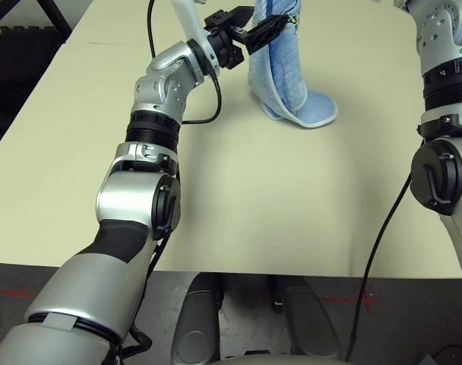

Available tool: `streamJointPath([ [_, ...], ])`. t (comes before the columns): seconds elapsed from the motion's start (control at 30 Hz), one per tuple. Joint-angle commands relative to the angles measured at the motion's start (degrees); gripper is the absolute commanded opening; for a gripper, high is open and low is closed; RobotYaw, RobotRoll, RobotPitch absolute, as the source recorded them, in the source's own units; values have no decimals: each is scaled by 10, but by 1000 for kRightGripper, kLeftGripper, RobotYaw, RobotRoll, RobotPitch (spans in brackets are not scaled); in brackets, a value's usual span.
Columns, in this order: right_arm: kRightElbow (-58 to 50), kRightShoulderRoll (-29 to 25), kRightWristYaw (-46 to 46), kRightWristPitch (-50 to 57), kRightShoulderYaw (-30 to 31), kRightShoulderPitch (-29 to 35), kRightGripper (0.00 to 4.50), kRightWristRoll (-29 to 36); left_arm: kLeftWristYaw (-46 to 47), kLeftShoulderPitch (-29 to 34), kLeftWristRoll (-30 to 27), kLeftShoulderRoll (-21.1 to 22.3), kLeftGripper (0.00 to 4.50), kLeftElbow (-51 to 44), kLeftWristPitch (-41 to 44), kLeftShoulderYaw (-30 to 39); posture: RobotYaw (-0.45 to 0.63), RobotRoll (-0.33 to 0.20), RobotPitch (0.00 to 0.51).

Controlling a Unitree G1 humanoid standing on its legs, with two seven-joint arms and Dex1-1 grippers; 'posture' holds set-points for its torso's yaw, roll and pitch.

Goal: Fold the towel and set it aside.

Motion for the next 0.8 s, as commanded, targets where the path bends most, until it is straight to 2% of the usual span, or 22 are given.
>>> streamJointPath([
  [0.03, 22, -29, -5, -22, -22, -28, 53, 4, 12, -3, 29, 19, 4500, 40, -30, -11, 9, 0, 261],
  [0.13, 52, -52, -12, -51, -22, -43, 53, -10, 5, -2, 44, 40, 4500, 70, -55, -15, 6, 0, 261],
  [0.3, 58, -58, -13, -61, -27, -45, 53, -6, 2, 9, 64, 60, 4500, 96, -86, -22, 3, 0, 262],
  [0.57, 59, -54, -14, -60, -27, -44, 53, -5, -14, 21, 63, 56, 4500, 107, -96, -16, -3, 0, 262],
  [0.67, 65, -39, -20, -64, -20, -43, 53, -11, -113, 25, 5, 34, 4500, 53, -36, 3, -4, 0, 260],
  [0.8, 76, -29, -22, -68, -20, -48, 53, -13, -179, 58, -40, 33, 4500, -62, 67, 0, 4, 0, 261],
])
